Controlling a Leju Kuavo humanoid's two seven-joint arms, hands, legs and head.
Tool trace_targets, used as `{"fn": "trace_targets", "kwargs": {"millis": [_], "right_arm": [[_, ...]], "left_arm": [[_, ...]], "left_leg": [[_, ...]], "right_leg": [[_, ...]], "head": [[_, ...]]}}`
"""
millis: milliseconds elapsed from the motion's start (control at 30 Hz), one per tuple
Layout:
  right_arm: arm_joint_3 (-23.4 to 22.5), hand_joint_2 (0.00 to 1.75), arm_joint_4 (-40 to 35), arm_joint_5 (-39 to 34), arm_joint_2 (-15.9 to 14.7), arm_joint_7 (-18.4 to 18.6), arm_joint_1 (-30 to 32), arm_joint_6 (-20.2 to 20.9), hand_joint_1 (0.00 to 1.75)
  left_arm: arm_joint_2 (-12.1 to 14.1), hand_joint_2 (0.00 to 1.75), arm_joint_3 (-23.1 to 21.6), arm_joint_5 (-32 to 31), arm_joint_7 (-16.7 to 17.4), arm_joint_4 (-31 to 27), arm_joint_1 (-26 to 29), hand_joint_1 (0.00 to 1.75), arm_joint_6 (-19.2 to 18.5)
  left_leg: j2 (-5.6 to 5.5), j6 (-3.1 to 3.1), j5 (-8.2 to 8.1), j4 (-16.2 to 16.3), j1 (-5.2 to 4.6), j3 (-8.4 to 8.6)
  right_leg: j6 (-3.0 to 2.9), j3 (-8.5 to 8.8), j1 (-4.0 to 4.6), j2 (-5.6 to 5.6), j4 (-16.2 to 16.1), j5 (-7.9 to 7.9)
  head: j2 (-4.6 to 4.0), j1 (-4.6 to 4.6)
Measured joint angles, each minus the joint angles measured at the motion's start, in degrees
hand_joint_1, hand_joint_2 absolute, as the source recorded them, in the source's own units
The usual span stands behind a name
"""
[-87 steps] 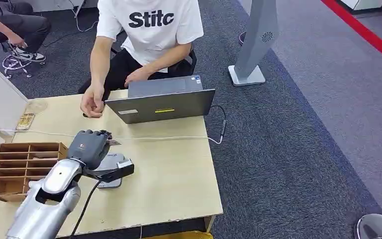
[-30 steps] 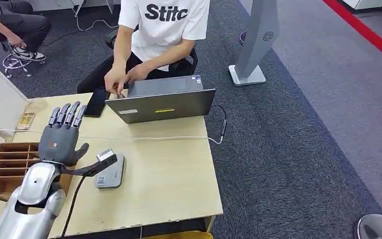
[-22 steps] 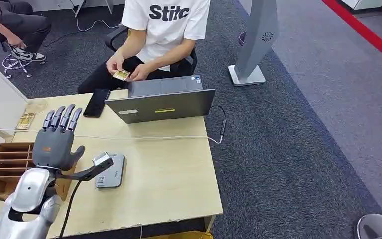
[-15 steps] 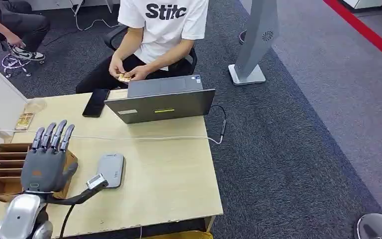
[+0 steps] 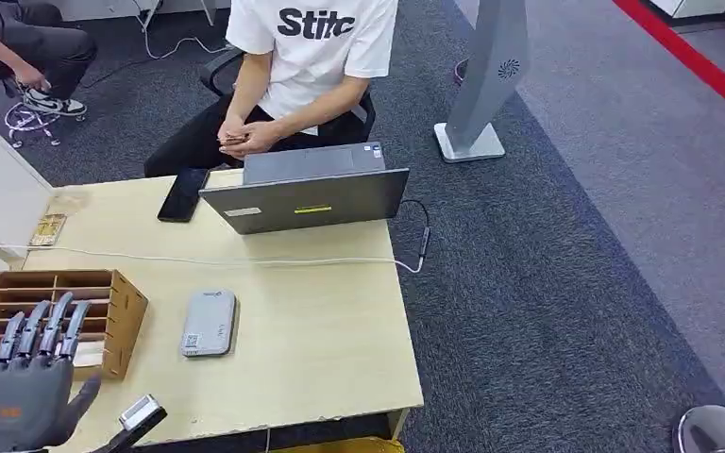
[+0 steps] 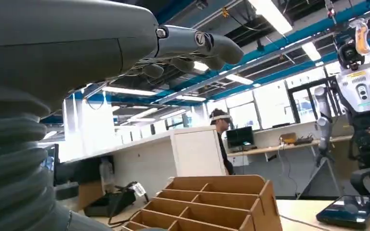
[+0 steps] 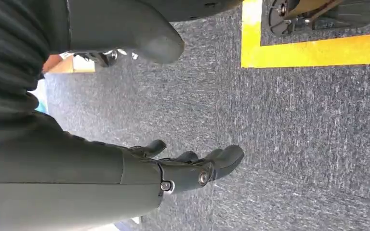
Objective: Pass the card to the sensor for recognition and then transmit it.
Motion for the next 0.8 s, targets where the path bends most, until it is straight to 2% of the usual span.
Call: {"fn": "trace_targets", "kwargs": {"millis": [100,133,233,267,400,567,800], "right_arm": [[-0.06,1.75,0.0,-0.08,0.07,0.0,-0.01,0.0,0.0],[-0.07,1.75,0.0,-0.15,0.09,0.0,-0.02,0.02,0.0],[-0.2,1.75,0.0,-0.5,0.13,0.0,0.01,0.02,0.0],[-0.2,1.75,0.0,-0.55,0.13,0.02,0.0,0.04,0.0],[-0.39,1.75,0.0,-0.72,0.15,0.02,-0.01,0.04,0.0],[-0.42,1.75,0.0,-0.72,0.2,0.52,-0.04,0.07,0.0],[-0.42,1.75,0.0,-0.61,0.22,0.7,-0.04,0.07,0.0]], "left_arm": [[0.22,1.75,0.58,0.04,0.3,-0.61,0.71,0.0,-0.82],[0.28,0.0,0.85,-0.11,0.68,-0.74,0.92,0.0,-1.63],[1.38,0.0,2.01,-1.01,1.25,-0.79,1.32,0.0,-7.14],[1.9,1.75,2.32,-1.05,1.25,-0.79,1.39,0.0,-8.53],[4.3,1.75,3.8,-1.18,1.49,-0.2,0.99,0.0,-11.88],[5.92,1.75,5.37,-0.94,1.86,2.07,-1.54,0.0,-14.91],[6.58,1.75,6.51,0.72,1.84,6.1,-4.57,0.0,-15.85]], "left_leg": [[-0.01,0.0,0.0,0.0,0.0,-0.01],[0.0,0.0,0.0,0.0,0.0,0.0],[0.0,0.0,0.0,0.0,0.0,0.0],[0.0,0.0,0.0,0.0,0.01,0.0],[0.0,0.0,0.0,0.0,0.01,0.01],[-0.04,-0.01,0.01,0.0,0.02,0.01],[-0.04,-0.01,0.04,0.01,0.01,0.0]], "right_leg": [[0.0,0.01,0.0,-0.01,0.0,0.0],[0.0,0.01,0.0,-0.02,0.0,0.0],[0.0,0.0,0.0,-0.02,0.0,0.0],[0.0,0.0,0.0,-0.02,0.0,0.0],[0.0,-0.01,0.01,-0.02,0.0,0.0],[-0.01,0.0,0.02,-0.05,0.0,0.0],[-0.01,0.01,0.01,-0.05,0.0,0.01]], "head": [[0.0,0.0],[0.0,0.0],[0.0,0.0],[0.0,-0.02],[0.0,-0.02],[0.0,0.0],[0.0,0.0]]}}
